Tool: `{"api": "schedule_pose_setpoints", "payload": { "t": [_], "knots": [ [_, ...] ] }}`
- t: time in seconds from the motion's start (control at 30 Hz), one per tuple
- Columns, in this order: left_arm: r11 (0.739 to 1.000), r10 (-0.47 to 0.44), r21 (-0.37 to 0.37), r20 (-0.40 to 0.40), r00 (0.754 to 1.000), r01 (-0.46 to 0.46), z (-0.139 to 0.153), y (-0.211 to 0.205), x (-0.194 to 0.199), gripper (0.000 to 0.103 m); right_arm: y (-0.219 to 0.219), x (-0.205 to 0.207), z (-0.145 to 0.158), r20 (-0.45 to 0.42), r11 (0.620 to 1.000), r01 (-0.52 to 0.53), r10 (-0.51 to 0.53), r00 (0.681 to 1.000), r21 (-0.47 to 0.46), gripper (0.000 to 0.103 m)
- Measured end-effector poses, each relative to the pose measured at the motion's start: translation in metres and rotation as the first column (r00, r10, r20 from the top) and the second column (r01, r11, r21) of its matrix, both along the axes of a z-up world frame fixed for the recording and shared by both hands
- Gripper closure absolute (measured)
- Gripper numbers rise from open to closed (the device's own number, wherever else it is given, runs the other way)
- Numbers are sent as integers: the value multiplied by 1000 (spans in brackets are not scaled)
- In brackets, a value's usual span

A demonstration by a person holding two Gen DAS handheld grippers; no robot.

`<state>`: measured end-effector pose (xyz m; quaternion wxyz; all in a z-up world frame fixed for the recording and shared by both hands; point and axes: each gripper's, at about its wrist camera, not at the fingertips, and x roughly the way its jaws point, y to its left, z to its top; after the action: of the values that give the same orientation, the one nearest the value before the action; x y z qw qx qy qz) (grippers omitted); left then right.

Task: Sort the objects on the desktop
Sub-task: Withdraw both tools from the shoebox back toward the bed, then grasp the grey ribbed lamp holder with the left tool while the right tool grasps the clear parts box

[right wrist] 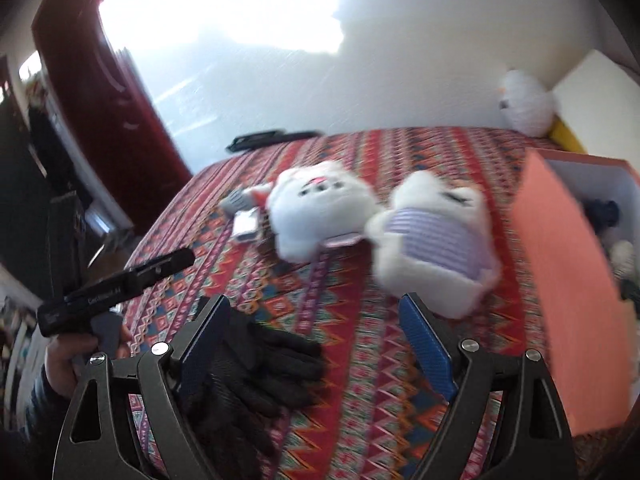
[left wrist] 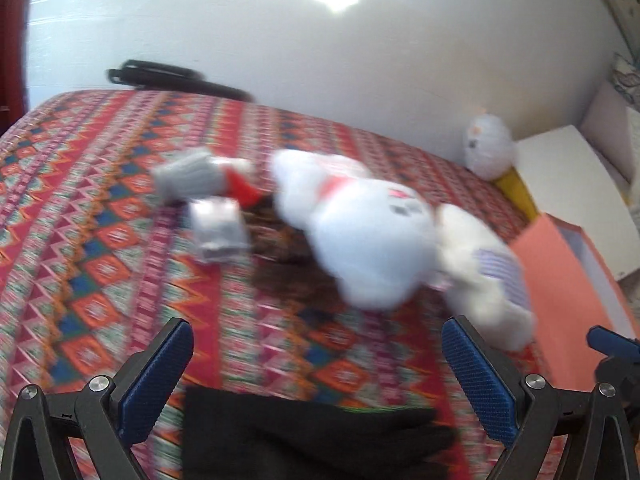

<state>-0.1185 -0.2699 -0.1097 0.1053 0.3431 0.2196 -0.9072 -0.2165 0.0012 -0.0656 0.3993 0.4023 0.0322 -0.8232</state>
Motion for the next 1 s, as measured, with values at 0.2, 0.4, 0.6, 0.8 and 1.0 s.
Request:
{"api": "schedule_pose_setpoints", "payload": {
  "t": [0.2,0.4,0.6,0.8,1.0],
  "knots": [
    [999,48,-26,40,998,-47,-19,-67,2,1,-104,-9,-31,18,992,-111,110,994,53,16],
    [998,31,-64,127,991,-23,-43,-117,-30,1,-181,-30,-53,-8,987,-135,136,991,88,17],
    [984,-79,-142,210,974,111,-62,-125,-82,3,-248,-56,-80,10,982,-150,150,989,115,20],
    [968,-155,-157,254,955,198,-73,-151,-104,3,-290,-63,-109,-30,955,-196,208,978,224,36],
    [947,-229,-164,264,937,277,-79,-166,-105,3,-326,-71,-136,-66,930,-183,214,975,320,35]
  ]
}}
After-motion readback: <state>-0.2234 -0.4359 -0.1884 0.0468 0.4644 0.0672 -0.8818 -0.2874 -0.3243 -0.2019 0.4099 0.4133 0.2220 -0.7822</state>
